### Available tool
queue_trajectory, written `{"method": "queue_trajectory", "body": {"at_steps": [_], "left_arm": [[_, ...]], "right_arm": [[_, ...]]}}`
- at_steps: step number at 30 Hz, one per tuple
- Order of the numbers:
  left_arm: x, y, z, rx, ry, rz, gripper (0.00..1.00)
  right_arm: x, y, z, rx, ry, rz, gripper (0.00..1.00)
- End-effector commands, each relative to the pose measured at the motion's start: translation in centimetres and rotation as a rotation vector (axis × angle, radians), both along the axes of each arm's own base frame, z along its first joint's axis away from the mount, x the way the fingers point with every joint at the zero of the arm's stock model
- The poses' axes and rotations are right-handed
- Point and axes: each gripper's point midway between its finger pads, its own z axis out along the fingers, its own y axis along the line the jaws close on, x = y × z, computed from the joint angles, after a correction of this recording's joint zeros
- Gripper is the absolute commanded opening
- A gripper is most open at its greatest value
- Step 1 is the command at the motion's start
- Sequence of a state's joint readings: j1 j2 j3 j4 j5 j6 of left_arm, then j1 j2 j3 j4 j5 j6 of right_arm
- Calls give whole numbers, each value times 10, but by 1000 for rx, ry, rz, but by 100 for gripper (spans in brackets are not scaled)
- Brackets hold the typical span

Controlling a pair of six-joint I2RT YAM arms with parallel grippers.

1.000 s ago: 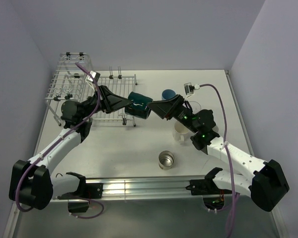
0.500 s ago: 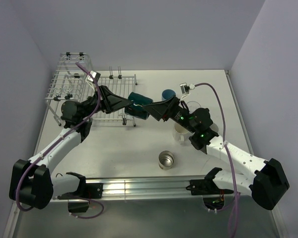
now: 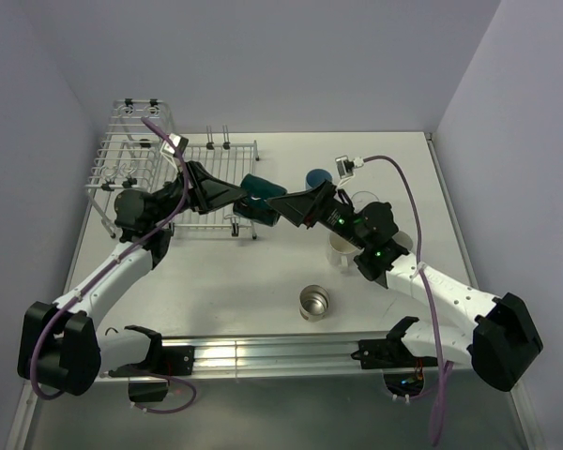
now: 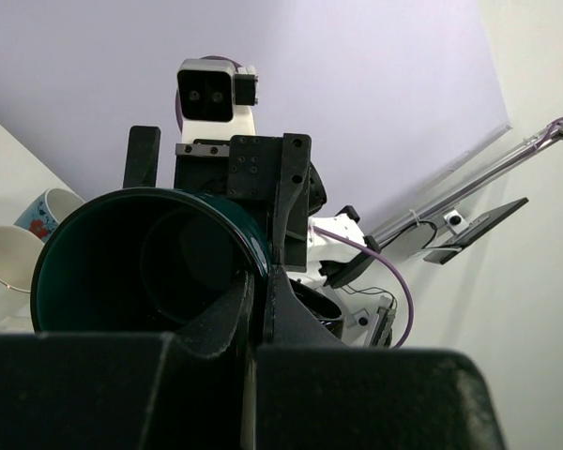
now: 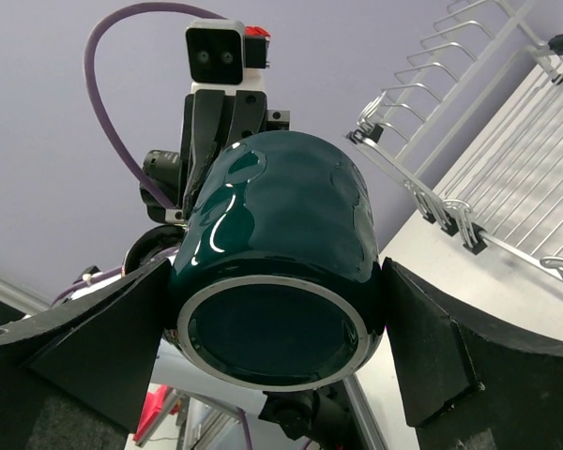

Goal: Load the cups into the dish rack

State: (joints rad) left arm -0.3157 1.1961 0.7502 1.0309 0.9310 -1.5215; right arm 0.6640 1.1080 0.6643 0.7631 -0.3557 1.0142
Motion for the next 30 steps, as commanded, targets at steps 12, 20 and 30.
{"method": "queue_trajectory", "body": {"at_steps": [12,20,30], "left_arm": [[2,3,22,38,-151,128,10],[7,4,20,62,-163,163,39],[21,10,18,119,-143,275,56]], "right_arm": [[-20,7,34,34,-19,95,0],[-24,3,43,38,-28,96,0],[-26,-3,46,31,-34,70,0]]}}
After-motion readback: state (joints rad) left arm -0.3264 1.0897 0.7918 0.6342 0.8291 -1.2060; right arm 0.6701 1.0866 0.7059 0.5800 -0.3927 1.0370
